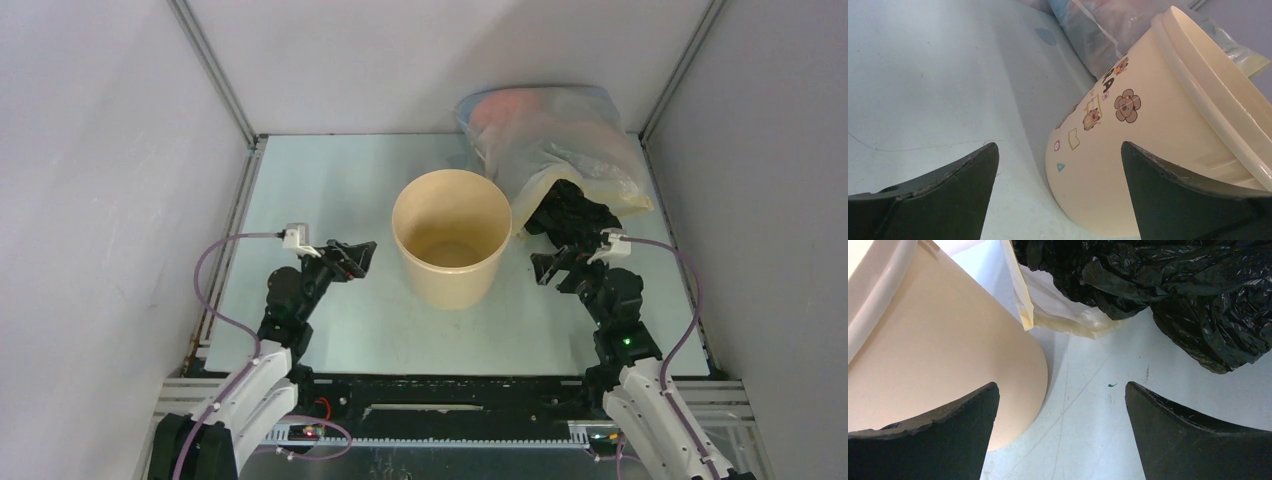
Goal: Put the trash bags into the trash bin
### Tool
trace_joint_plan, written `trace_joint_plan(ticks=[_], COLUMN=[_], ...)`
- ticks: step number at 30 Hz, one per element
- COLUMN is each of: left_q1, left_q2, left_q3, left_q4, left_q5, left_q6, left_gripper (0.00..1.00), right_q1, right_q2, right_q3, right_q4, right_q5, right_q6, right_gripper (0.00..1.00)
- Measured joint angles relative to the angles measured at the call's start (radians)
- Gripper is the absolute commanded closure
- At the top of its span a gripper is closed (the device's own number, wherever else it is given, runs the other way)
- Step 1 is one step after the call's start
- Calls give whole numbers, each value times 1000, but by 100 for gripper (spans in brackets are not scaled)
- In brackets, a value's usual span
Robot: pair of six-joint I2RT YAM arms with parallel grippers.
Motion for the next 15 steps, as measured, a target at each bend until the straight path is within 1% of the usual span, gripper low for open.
trace_joint_plan(ticks=[7, 15], left_q1=[-2, -10], left_q2=[16, 77], left_q3=[5, 32], left_q4=[-2, 24], left_q5=[5, 75], left_q6=[0, -1], left_gripper=[0, 0], right_q1=[0, 0], right_q2=[16, 34], right_q3=[0, 0], right_q4=[-1, -2], right_q5=[6, 58], right_q6=[0, 19], right_gripper=[0, 0])
